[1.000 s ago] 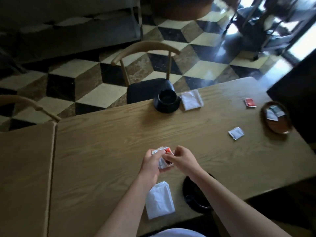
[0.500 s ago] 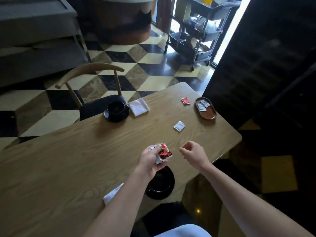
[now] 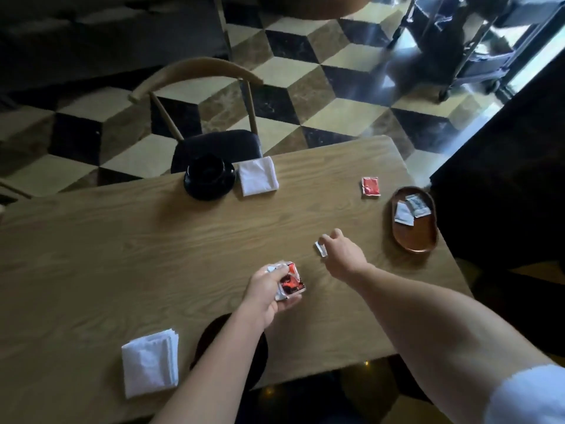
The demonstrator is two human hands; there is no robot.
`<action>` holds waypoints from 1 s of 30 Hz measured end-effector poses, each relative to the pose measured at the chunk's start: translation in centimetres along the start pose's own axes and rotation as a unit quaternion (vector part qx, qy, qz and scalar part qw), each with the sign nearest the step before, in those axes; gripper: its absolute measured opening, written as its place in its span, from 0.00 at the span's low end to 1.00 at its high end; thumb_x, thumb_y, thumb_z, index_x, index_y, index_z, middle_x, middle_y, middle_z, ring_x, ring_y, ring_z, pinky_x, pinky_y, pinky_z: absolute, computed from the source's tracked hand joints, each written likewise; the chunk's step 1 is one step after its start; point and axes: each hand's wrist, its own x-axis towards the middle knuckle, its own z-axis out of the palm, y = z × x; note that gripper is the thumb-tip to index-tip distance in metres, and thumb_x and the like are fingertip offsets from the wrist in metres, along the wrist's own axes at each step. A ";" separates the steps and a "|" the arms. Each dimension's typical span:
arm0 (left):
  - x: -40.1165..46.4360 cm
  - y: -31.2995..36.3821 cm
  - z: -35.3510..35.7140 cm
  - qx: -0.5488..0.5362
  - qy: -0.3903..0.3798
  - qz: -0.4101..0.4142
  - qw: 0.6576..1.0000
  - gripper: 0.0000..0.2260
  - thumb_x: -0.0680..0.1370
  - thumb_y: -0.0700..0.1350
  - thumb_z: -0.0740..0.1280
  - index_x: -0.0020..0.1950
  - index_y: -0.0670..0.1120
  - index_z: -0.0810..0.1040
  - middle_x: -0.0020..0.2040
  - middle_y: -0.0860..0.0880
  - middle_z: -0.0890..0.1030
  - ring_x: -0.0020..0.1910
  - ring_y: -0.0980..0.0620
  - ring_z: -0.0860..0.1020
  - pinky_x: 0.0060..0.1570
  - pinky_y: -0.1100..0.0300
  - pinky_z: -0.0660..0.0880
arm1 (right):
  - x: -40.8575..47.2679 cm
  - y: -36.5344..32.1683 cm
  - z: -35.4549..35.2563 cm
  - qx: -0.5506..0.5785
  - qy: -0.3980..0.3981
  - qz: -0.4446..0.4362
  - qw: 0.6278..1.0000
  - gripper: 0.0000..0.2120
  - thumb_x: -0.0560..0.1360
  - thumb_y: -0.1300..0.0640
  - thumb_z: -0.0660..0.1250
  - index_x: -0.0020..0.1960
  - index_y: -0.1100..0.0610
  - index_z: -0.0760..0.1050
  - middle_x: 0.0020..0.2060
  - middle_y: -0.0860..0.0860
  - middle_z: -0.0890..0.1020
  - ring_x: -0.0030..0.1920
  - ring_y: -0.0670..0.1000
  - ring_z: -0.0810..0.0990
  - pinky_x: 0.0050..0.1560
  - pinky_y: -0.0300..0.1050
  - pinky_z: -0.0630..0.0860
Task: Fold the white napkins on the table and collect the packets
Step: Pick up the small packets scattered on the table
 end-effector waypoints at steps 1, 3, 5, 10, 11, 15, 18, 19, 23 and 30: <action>0.5 -0.2 0.7 -0.006 0.010 -0.005 1.000 0.05 0.79 0.39 0.65 0.54 0.45 0.77 0.43 0.40 0.82 0.36 0.42 0.82 0.28 0.54 0.80 | 1.1 0.6 0.1 -0.006 -0.003 -0.024 1.000 0.13 0.78 0.56 0.64 0.63 0.52 0.73 0.59 0.56 0.71 0.54 0.61 0.78 0.47 0.53 0.78; 1.2 -0.4 1.8 -0.025 0.023 -0.018 0.999 0.07 0.79 0.37 0.63 0.54 0.45 0.77 0.45 0.39 0.81 0.38 0.41 0.82 0.29 0.54 0.80 | 2.9 1.4 0.2 -0.021 -0.015 -0.055 0.998 0.14 0.79 0.52 0.64 0.64 0.52 0.73 0.60 0.56 0.71 0.57 0.60 0.76 0.50 0.55 0.79; 1.3 -0.7 2.4 -0.048 0.031 -0.030 0.998 0.07 0.78 0.37 0.62 0.53 0.44 0.76 0.44 0.39 0.81 0.38 0.40 0.82 0.30 0.53 0.81 | 4.0 1.6 0.1 -0.029 -0.020 -0.054 0.998 0.14 0.79 0.51 0.64 0.63 0.53 0.73 0.59 0.57 0.72 0.56 0.61 0.77 0.49 0.54 0.79; 1.4 -1.5 3.0 -0.056 0.039 -0.039 0.997 0.08 0.77 0.36 0.62 0.53 0.44 0.76 0.43 0.39 0.81 0.37 0.42 0.81 0.30 0.52 0.81 | 3.6 2.3 0.9 0.042 -0.071 0.037 0.996 0.11 0.76 0.53 0.68 0.51 0.61 0.75 0.50 0.60 0.80 0.51 0.63 0.82 0.44 0.50 0.74; 1.3 -1.6 3.1 -0.053 0.034 -0.038 0.997 0.08 0.77 0.35 0.61 0.52 0.44 0.76 0.43 0.39 0.80 0.38 0.42 0.81 0.30 0.53 0.81 | 2.9 2.5 0.8 0.093 -0.096 0.077 0.988 0.13 0.74 0.51 0.71 0.48 0.61 0.78 0.46 0.59 0.82 0.47 0.60 0.82 0.42 0.46 0.73; 1.1 -0.9 4.1 -0.014 0.011 -0.027 0.999 0.09 0.79 0.34 0.59 0.50 0.46 0.75 0.42 0.41 0.80 0.38 0.43 0.79 0.26 0.60 0.77 | -1.0 2.3 -1.0 0.374 -0.071 0.161 0.910 0.18 0.72 0.47 0.75 0.31 0.56 0.74 0.27 0.51 0.71 0.29 0.50 0.67 0.30 0.43 0.61; 1.0 -0.4 5.1 0.000 -0.027 -0.019 0.999 0.08 0.79 0.36 0.59 0.49 0.46 0.76 0.39 0.43 0.82 0.33 0.48 0.80 0.24 0.63 0.76 | -3.8 1.5 -2.7 0.463 -0.047 0.154 0.872 0.15 0.72 0.47 0.76 0.36 0.58 0.79 0.27 0.48 0.70 0.28 0.47 0.64 0.25 0.40 0.58; 1.1 -0.1 5.4 0.006 -0.041 -0.022 0.999 0.08 0.79 0.37 0.59 0.48 0.46 0.77 0.36 0.45 0.82 0.31 0.50 0.81 0.25 0.63 0.76 | -4.2 1.4 -3.4 0.471 -0.045 0.143 0.869 0.16 0.72 0.48 0.76 0.40 0.62 0.81 0.29 0.49 0.70 0.28 0.46 0.64 0.24 0.39 0.58; 1.9 0.6 6.9 0.036 -0.057 -0.038 0.997 0.07 0.79 0.37 0.59 0.48 0.45 0.77 0.37 0.43 0.82 0.29 0.49 0.82 0.33 0.57 0.77 | -4.3 2.5 -6.0 0.459 -0.018 0.139 0.877 0.14 0.73 0.50 0.76 0.37 0.59 0.80 0.25 0.46 0.70 0.25 0.43 0.64 0.24 0.39 0.58; 4.1 1.9 9.7 0.036 -0.096 -0.015 0.995 0.08 0.79 0.43 0.64 0.56 0.45 0.78 0.42 0.45 0.84 0.36 0.49 0.82 0.34 0.58 0.75 | -1.6 4.8 -8.0 0.452 -0.084 0.095 0.883 0.11 0.73 0.52 0.75 0.38 0.58 0.80 0.26 0.45 0.72 0.26 0.42 0.65 0.28 0.39 0.60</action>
